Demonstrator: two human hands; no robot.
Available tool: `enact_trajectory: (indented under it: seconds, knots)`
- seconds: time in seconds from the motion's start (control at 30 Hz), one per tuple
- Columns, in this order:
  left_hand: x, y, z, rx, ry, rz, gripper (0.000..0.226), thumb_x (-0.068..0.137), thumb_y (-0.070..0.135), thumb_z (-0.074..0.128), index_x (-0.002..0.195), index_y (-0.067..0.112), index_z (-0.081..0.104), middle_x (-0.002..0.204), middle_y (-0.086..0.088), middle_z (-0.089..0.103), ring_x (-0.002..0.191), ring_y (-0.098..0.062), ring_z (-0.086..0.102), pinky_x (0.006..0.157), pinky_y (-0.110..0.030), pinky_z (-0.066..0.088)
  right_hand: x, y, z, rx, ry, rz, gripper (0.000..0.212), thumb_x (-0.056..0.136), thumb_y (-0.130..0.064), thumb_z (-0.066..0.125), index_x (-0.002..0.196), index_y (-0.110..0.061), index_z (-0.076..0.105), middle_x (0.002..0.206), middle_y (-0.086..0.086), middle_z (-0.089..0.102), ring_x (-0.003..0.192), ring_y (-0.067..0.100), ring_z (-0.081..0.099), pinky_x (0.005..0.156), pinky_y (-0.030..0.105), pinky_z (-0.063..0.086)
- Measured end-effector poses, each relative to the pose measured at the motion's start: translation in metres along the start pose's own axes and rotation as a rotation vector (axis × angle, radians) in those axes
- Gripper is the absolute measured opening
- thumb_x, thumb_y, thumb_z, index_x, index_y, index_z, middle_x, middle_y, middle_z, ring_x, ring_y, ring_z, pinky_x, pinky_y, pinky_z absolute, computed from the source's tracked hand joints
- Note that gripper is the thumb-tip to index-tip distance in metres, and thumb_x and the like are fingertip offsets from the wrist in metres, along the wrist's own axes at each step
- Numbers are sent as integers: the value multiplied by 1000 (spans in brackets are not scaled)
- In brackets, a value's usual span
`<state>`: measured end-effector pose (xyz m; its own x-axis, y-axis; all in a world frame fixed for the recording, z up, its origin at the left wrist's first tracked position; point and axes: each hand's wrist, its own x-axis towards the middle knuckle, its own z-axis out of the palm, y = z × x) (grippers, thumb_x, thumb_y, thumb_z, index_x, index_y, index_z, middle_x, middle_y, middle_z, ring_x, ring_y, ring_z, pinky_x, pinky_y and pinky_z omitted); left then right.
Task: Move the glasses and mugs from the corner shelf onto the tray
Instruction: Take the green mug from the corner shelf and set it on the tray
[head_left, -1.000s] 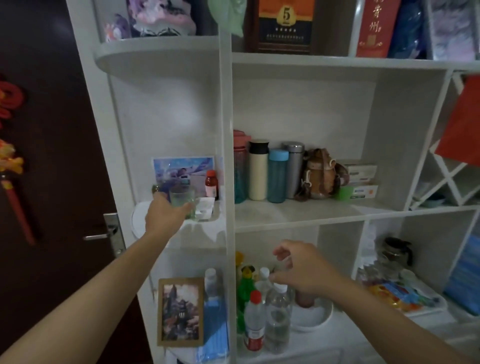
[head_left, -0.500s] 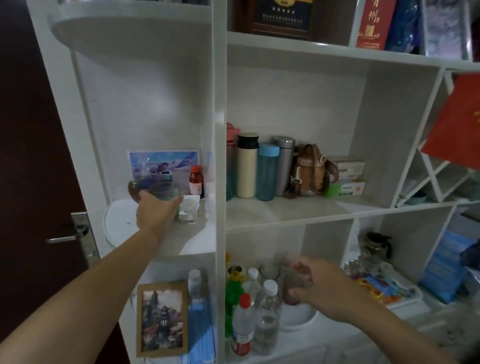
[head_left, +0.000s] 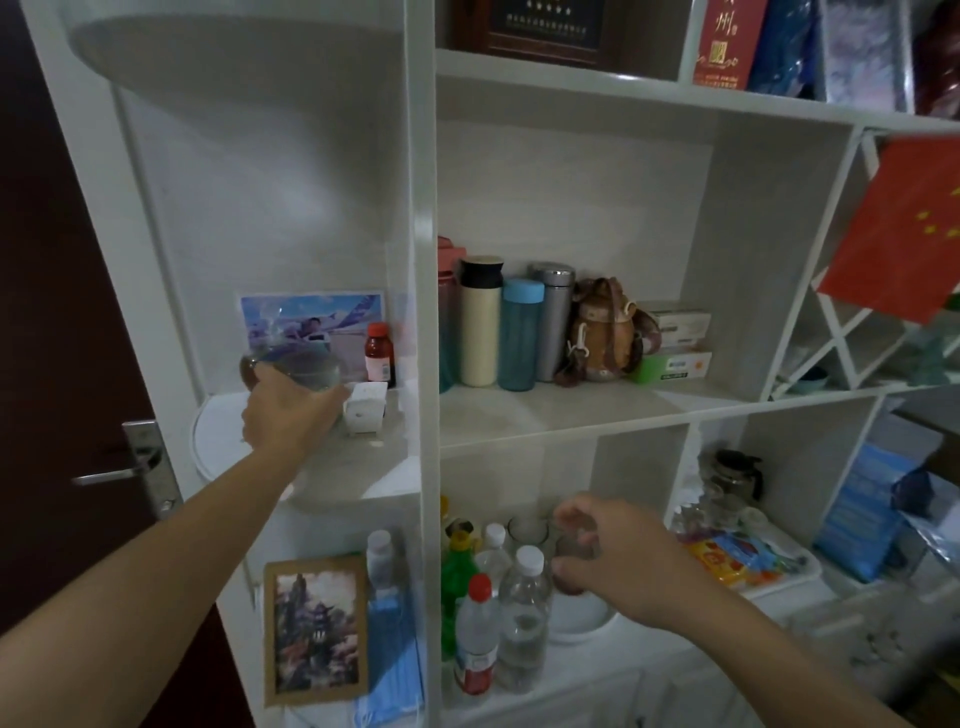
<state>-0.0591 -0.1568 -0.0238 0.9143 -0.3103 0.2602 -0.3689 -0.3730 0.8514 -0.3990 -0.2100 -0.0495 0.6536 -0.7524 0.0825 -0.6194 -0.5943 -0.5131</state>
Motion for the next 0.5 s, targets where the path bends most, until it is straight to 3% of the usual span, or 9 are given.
enact_trajectory:
  seconds: [0.17,0.33,0.5]
  knots:
    - [-26,13,-39,-110,7,61,66,61,39,83,117,14,58,106,-7,68,96,-30,64,86,-47,55,-6,-18,-3,83,47,-89,47,80,-38,75,122,-27,58,116,-10,63,102,5,60,92,28,53]
    - [-73,15,-73,-183,-123,159,58,58,26,86,107,24,55,100,0,66,94,-24,66,84,-43,57,-18,-50,-6,169,73,-197,53,77,-47,75,124,-31,56,112,-18,61,100,0,58,91,31,55]
    - [-125,19,-102,-227,-234,222,62,60,17,89,114,18,59,101,-1,69,92,-19,68,77,-37,57,-41,-79,-4,345,74,-246,56,71,-51,79,119,-35,56,104,-18,63,95,-1,61,86,25,55]
